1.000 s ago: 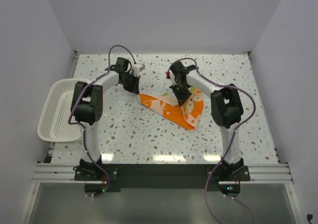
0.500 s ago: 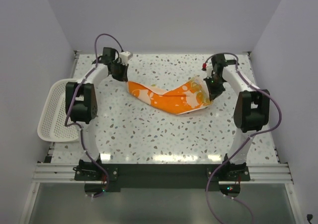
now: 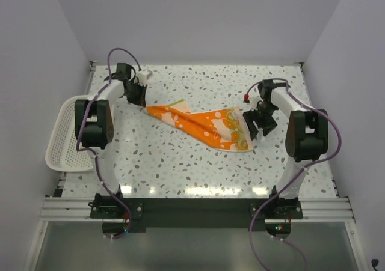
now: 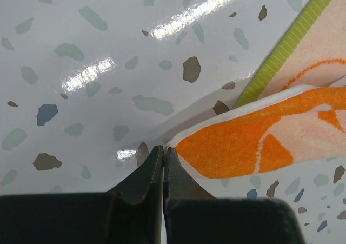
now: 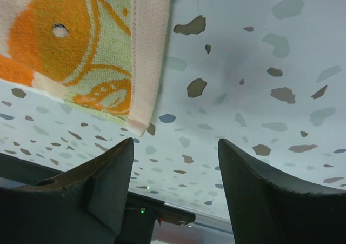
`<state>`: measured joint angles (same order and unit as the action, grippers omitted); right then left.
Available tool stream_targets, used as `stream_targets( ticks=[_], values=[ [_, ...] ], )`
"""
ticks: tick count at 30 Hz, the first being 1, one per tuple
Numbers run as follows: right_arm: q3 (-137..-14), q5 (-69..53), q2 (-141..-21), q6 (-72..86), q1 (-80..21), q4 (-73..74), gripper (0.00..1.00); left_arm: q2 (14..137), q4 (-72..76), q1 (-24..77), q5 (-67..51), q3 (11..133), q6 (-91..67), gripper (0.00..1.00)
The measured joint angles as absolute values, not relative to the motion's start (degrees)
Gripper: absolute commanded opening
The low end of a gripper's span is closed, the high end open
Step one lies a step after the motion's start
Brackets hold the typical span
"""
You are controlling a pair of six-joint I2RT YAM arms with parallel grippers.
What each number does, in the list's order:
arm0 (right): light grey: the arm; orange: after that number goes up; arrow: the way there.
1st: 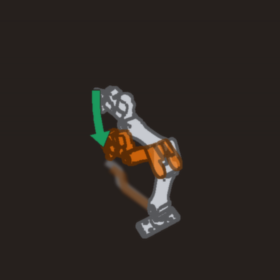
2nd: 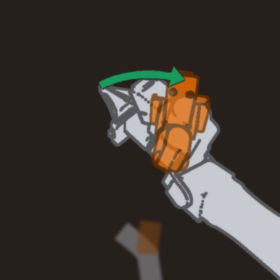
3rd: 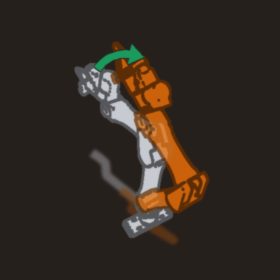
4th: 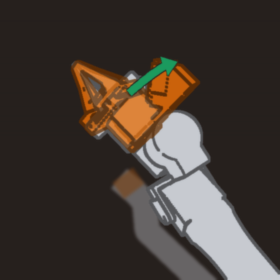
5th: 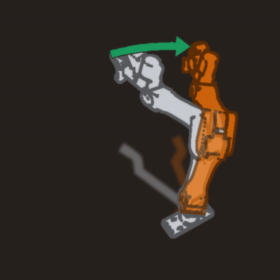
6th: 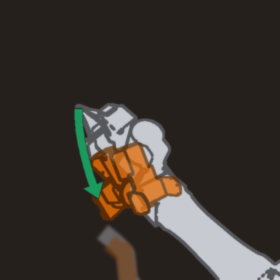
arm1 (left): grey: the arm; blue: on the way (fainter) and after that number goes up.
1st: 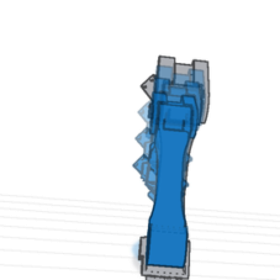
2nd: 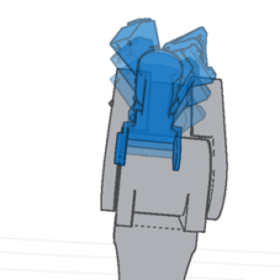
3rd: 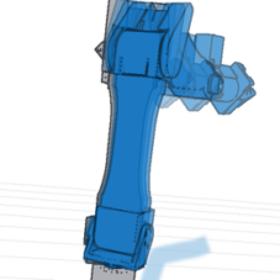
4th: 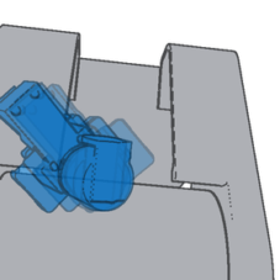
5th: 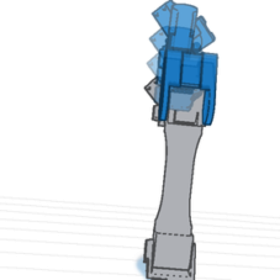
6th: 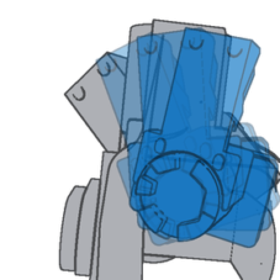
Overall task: Roll the towels
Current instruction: Flatten the towel
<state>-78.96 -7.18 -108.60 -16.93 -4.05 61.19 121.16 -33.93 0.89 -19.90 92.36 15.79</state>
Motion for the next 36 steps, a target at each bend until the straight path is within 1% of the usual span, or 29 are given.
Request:
stream_targets(
  ticks=[4, 8, 11, 17, 26, 31, 32, 33, 34, 35, 36],
  values=[
    [-87.77, -8.4, -110.78, -16.84, -4.05, 61.89, 0.64, 121.16, -33.95, 0.86, -19.92, 92.36, 15.88, 0.0],
    [-100.55, -9.82, -117.4, -15.9, -4.4, 58.52, 0.61, 121.16, -34.0, 0.86, -19.97, 92.36, 15.88, 0.0],
    [-105.67, -10.0, -122.45, -15.2, -5.3, 56.53, 0.6, 121.16, -34.3, 0.89, -20.16, 92.49, 15.88, 0.0],
    [-106.94, -8.6, -128.92, -13.72, -9.1, 54.06, 0.58, 121.16, -35.07, 0.89, -20.51, 93.47, 15.86, 0.0],
    [-109.8, -4.64, -132.05, -11.2, -12.14, 50.61, 0.54, 121.16, -35.31, 1.08, -21.08, 93.65, 15.57, 0.0],
    [-111.9, -3.68, -133.47, -10.63, -11.92, 49.95, 0.42, 121.16, -35.38, 1.45, -21.3, 93.76, 15.51, 0.0],
    [-112.51, -3.68, -133.82, -10.59, -11.92, 50.0, 0.37, 121.16, -35.38, 1.54, -21.37, 93.86, 15.49, 0.0],
    [-113.06, -3.92, -134.15, -10.41, -11.88, 49.91, 0.31, 121.16, -35.4, 1.54, -21.41, 93.97, 15.44, 0.0],
    [-113.32, -3.99, -134.32, -10.5, -11.86, 49.95, 0.21, 121.16, -35.38, 1.56, -21.47, 94.13, 15.4, 0.0],
    [-113.65, -4.19, -134.54, -10.52, -11.86, 49.98, 0.05, 121.16, -35.4, 1.58, -21.52, 94.28, 15.35, 0.0],
    [-113.91, -4.58, -134.65, -10.72, -11.86, 49.98, 0.0, 121.16, -35.38, 1.58, -21.63, 94.41, 15.18, 0.0]
  ],
)
